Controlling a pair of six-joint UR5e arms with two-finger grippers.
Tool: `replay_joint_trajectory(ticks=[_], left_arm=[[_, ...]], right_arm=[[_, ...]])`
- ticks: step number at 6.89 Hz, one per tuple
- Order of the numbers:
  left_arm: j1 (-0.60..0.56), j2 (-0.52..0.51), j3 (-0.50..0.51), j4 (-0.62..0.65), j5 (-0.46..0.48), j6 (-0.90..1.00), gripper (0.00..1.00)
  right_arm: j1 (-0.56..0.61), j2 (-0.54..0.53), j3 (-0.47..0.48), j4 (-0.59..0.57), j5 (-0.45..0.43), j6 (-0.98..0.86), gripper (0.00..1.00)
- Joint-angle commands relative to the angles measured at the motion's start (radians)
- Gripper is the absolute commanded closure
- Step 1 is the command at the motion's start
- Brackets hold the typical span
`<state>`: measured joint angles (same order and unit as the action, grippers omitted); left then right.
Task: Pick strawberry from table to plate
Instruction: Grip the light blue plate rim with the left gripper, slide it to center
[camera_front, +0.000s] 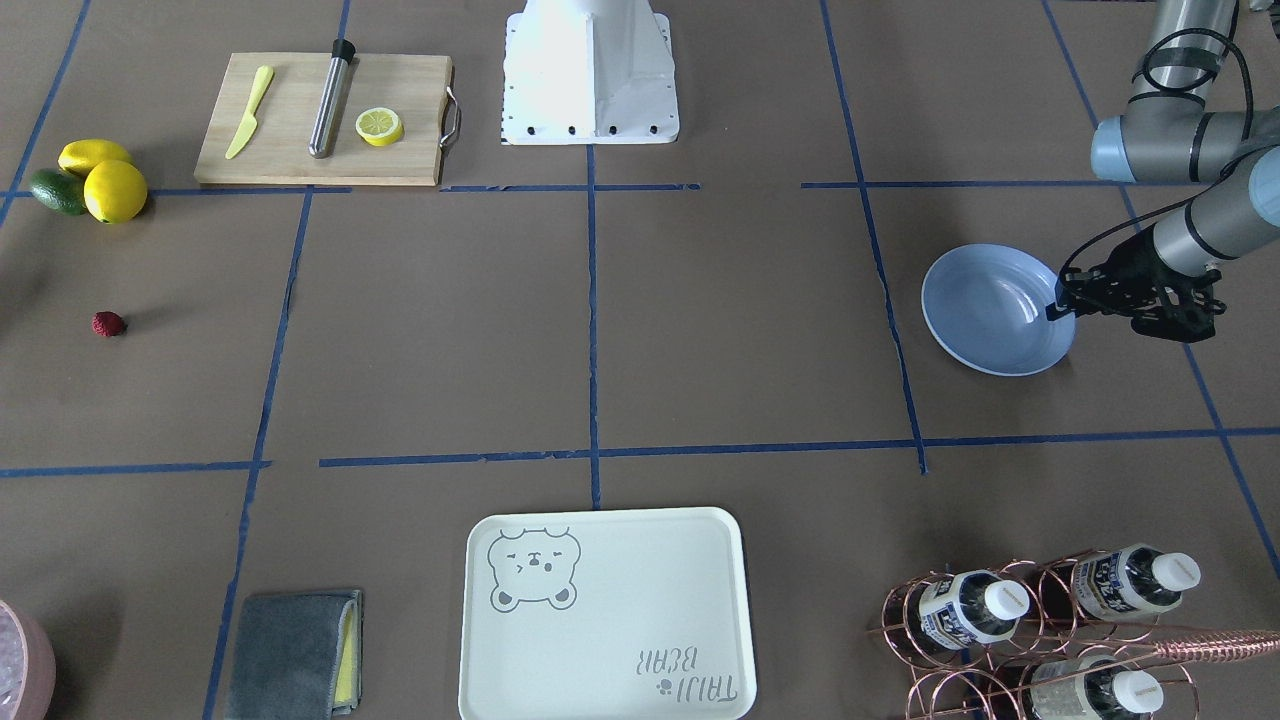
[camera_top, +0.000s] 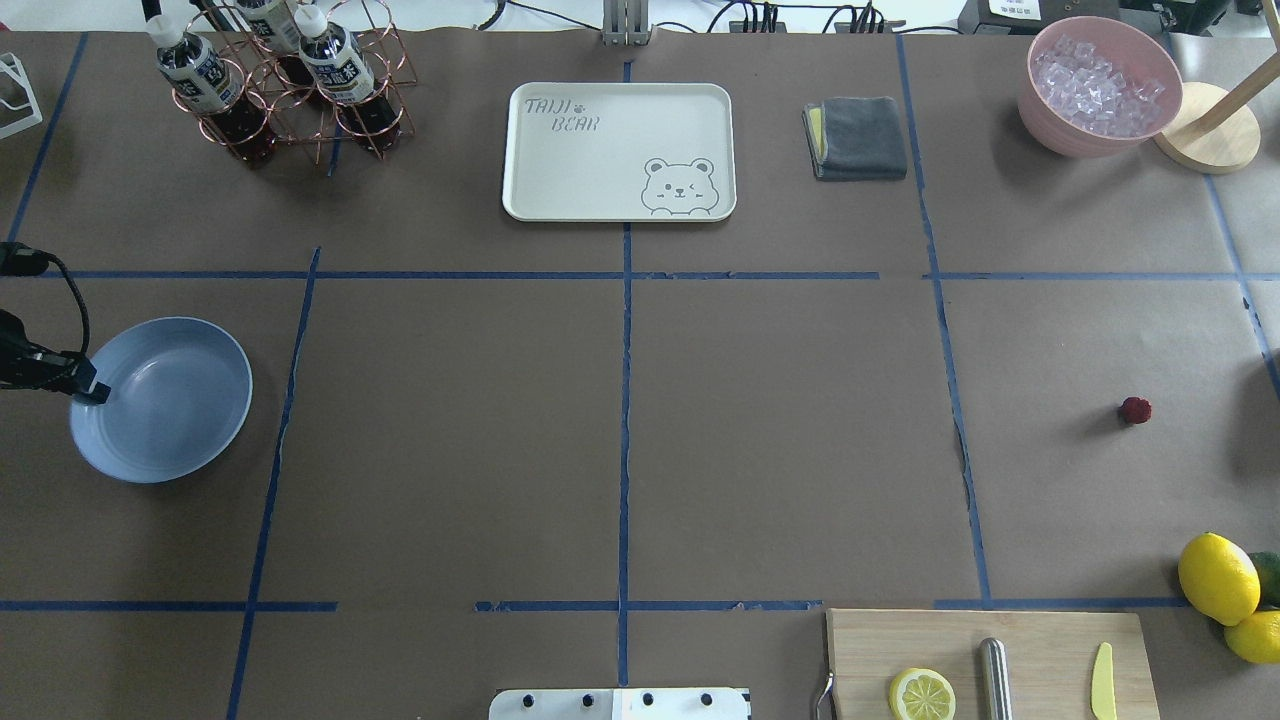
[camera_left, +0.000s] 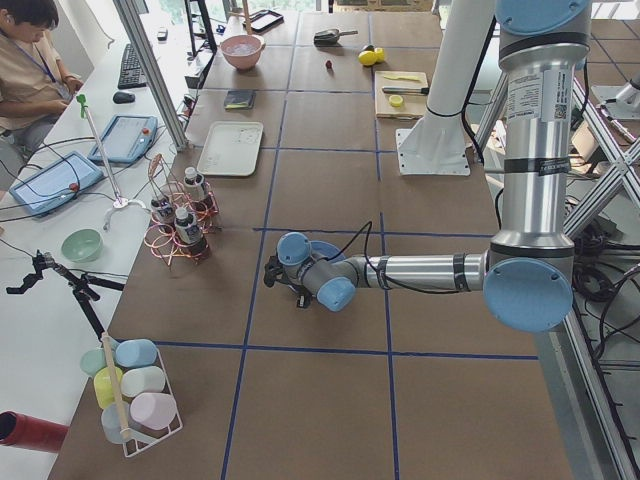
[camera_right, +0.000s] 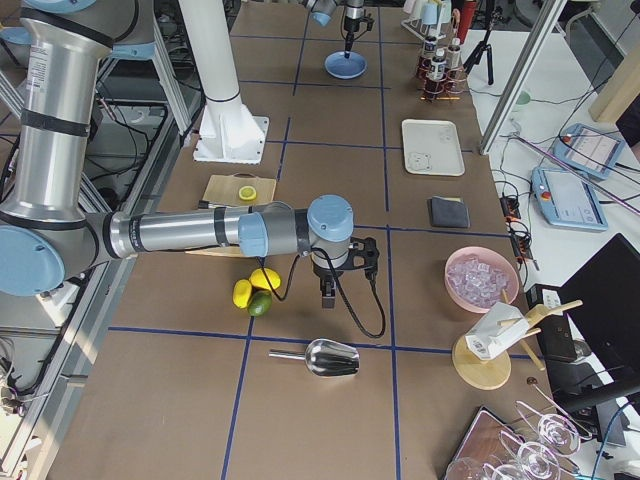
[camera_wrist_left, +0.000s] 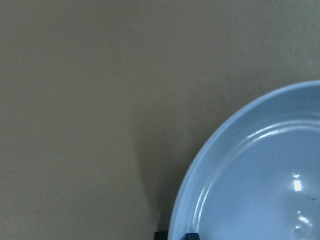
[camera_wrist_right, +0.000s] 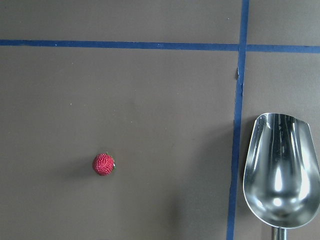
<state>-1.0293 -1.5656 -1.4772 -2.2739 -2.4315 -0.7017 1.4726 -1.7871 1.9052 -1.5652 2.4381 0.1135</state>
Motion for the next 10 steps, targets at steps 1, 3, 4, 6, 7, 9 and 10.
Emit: replay_joint_trajectory(ticks=[1, 3, 4, 6, 7, 9, 10], left_arm=[[0.002, -0.074, -0.075, -0.006, -0.077, -0.227, 1.0], [0.133, -0.195, -0.161, -0.003, -0.066, -0.451, 1.0], [0.211, -0.282, -0.157, -0.002, -0.063, -0.52, 1.0], [0.39, -0.466, -0.137, -0.002, 0.074, -0.646, 1.0], [0.476, -0.509, -0.117, -0.006, 0.185, -0.648, 1.0], [0.489, -0.557, -0.008, -0.074, 0.224, -0.648, 1.0], [0.489, -0.553, 0.001, -0.085, 0.23, -0.647, 1.0]], right_arm=[[0.0, 0.0, 0.0, -0.001, 0.001, 0.0, 0.0], [0.0, 0.0, 0.0, -0.001, 0.002, 0.0, 0.0], [0.0, 0.0, 0.0, -0.001, 0.002, 0.0, 0.0], [-0.005, -0.003, 0.0, -0.001, 0.005, 0.0, 0.0], [-0.006, -0.003, 0.0, -0.001, 0.007, 0.0, 0.0], [-0.009, -0.005, -0.002, -0.001, 0.037, 0.0, 0.0], [-0.009, -0.005, -0.002, -0.001, 0.053, 0.0, 0.0]])
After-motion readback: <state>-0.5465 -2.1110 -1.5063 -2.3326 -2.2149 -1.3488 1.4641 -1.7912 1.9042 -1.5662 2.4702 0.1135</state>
